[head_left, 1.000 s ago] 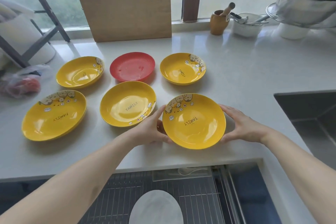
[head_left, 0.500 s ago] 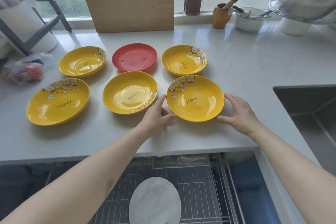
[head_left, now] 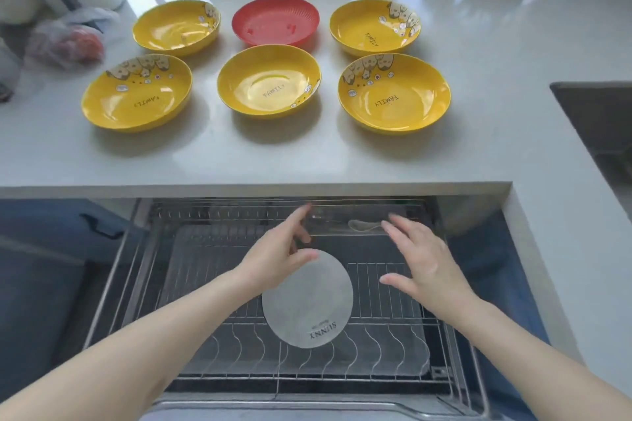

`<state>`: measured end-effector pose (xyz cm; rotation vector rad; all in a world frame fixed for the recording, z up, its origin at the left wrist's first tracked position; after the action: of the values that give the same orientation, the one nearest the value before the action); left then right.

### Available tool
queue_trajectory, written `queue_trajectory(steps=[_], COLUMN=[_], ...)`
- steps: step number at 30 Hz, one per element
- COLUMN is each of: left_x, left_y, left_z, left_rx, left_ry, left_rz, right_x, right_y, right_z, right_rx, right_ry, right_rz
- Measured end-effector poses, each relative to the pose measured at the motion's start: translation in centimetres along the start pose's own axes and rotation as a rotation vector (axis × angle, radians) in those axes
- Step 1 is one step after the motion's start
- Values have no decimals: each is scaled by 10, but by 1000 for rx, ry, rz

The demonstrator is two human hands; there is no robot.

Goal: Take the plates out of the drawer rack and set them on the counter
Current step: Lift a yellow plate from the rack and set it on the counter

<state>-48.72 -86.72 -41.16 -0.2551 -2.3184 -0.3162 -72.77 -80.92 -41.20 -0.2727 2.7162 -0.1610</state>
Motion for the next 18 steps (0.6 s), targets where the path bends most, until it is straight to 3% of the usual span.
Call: queue_trajectory(steps=[9, 18], left_x=[-161, -194], left_y=[54, 50], left_z=[59, 82], left_rx=[-235, -224], left_ry=[-335, -252], left_rz=[-231, -204], right_x=[26, 25], right_y=[46, 42], right_z=[153, 195], right_rx=[-538, -512], right_ry=[-40, -214], right_rz=[254, 357])
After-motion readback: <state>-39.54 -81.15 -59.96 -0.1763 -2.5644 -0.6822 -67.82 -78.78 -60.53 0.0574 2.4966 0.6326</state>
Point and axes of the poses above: each hand's wrist, its own y-axis away from the middle knuckle, its own z-axis out of the palm, x = y × z, the point moved 6 cm from there along -y, towards the middle knuckle, and after that the axes turned 11 degrees about x, right-handed, at the moved point
